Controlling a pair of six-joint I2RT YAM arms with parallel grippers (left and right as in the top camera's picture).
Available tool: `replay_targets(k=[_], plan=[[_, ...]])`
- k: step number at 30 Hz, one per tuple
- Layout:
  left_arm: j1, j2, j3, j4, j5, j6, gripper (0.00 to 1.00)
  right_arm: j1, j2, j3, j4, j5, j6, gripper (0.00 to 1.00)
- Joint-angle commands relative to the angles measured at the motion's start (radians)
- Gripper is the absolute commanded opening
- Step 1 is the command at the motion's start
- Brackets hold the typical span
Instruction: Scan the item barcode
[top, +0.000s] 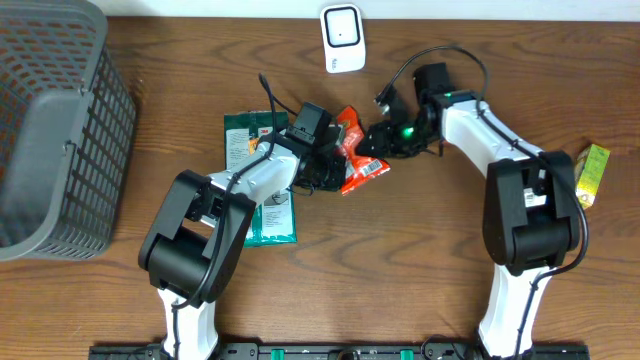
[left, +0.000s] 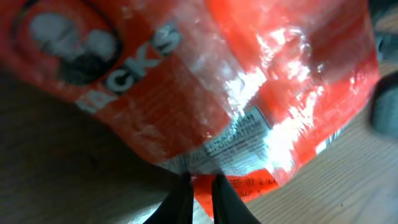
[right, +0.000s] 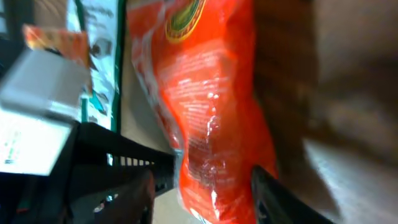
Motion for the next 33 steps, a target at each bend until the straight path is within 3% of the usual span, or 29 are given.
replay_targets(k=[1,13,18,19,22,33], plan=[[-0.005,-0.027,-0.016,-0.036,-0.097,0.024,0.15,0.037,0.005,-0.026,-0.027,0.108,-0.009,0.44],[-0.005,-0.106,-0.016,-0.137,-0.166,0.023,0.17,0.114,0.001,-0.132,-0.133,0.122,0.059,0.38],[-0.005,-0.118,-0.016,-0.173,-0.166,0.023,0.17,0.111,-0.045,-0.132,-0.195,0.122,0.047,0.48],[-0.005,-0.124,-0.016,-0.173,-0.166,0.023,0.22,0.108,-0.058,-0.132,-0.198,0.122,0.045,0.51],[-0.005,-0.147,-0.016,-0.163,-0.166,0.023,0.23,0.091,-0.088,-0.132,-0.190,0.122,0.043,0.59],[-0.007,-0.193,-0.016,-0.050,-0.214,0.008,0.25,-0.023,-0.091,-0.136,0.039,0.078,0.107,0.72]])
